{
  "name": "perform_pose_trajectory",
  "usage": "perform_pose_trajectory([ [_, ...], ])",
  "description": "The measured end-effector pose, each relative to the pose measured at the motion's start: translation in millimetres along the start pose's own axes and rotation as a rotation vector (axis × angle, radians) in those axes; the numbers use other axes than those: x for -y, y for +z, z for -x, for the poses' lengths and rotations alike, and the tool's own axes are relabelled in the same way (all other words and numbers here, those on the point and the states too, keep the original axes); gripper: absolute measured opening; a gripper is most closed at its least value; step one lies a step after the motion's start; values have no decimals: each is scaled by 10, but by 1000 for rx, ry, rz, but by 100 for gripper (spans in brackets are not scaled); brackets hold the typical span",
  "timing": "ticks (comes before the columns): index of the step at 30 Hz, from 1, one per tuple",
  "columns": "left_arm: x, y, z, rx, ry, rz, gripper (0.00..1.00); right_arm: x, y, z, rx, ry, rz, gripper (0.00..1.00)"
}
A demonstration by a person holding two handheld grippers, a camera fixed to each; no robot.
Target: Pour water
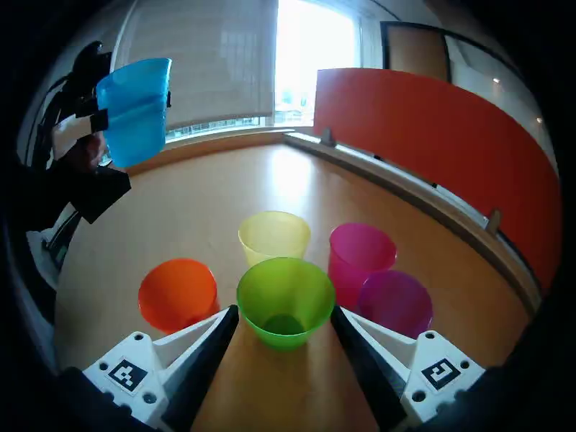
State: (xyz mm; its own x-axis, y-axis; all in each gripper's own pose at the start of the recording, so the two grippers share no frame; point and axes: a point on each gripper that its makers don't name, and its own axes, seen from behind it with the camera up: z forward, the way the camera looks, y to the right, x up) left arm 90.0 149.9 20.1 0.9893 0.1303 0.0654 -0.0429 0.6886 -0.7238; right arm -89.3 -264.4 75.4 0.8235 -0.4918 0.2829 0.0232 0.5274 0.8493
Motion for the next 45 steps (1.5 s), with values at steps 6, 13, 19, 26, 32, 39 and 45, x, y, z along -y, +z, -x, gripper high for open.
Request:
perform_pose_trajectory([
  [6,14,-15,1,-1,1,-2,81,14,70,-38,2,2,-1,100],
  [13,46,-37,9,-3,-3,-6,81,21,117,-65,5,-5,3,100],
  [19,55,-58,15,-2,-2,-8,81,29,146,-70,4,-4,3,95],
  [26,45,-60,27,-2,-2,-8,81,27,145,-58,0,-6,8,91],
  [32,45,-64,34,2,3,-10,81,9,125,-114,-26,8,13,90],
  [39,28,-63,9,2,5,-10,81,30,14,-199,-56,15,14,90],
  [45,-3,-63,-7,4,10,-7,81,76,-142,-277,-84,13,23,90],
])
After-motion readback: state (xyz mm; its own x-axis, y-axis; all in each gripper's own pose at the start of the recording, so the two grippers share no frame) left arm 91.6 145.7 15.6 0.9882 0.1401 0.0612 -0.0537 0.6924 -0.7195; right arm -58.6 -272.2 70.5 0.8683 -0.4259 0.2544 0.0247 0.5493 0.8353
